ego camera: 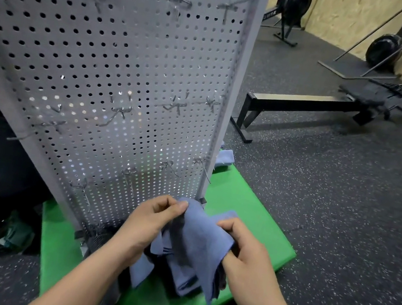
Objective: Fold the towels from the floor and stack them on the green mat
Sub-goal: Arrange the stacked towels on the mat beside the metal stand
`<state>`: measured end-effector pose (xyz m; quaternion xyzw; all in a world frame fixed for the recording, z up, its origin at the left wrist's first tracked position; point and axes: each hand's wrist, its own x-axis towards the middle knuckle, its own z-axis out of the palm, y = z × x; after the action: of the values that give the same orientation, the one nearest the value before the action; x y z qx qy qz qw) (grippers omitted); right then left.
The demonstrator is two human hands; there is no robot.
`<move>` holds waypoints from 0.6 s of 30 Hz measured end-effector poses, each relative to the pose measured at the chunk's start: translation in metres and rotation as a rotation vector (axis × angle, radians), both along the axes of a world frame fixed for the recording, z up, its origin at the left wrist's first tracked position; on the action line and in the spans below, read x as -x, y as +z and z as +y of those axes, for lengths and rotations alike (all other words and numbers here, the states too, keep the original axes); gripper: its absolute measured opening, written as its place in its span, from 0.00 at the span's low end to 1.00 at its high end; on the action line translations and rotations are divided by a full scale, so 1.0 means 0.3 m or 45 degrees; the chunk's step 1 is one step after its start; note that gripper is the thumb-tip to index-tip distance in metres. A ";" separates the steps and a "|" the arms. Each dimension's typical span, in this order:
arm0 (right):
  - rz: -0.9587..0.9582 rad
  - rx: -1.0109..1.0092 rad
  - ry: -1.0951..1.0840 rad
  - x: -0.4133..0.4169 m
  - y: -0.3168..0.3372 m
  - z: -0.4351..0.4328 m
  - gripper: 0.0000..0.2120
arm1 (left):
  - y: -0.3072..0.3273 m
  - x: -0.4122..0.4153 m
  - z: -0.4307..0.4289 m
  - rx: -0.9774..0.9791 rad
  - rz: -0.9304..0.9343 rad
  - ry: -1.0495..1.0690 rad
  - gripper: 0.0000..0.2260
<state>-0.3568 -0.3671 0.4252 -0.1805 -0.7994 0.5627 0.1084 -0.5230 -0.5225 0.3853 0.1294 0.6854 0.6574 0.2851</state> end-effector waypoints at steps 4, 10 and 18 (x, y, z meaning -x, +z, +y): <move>-0.022 -0.220 -0.126 -0.017 -0.027 0.007 0.16 | 0.006 0.023 0.096 0.036 -0.079 -0.064 0.10; -0.064 -0.499 -0.322 0.030 -0.058 0.063 0.11 | 0.065 0.114 0.276 0.454 0.657 -0.012 0.02; -0.106 -0.627 -0.336 0.238 -0.056 0.138 0.11 | 0.129 0.227 0.371 0.940 1.175 0.008 0.06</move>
<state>-0.4283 -0.3256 0.4083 -0.2743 -0.8854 0.3245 0.1883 -0.5912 -0.4112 0.4240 0.2923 0.9224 0.2520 -0.0183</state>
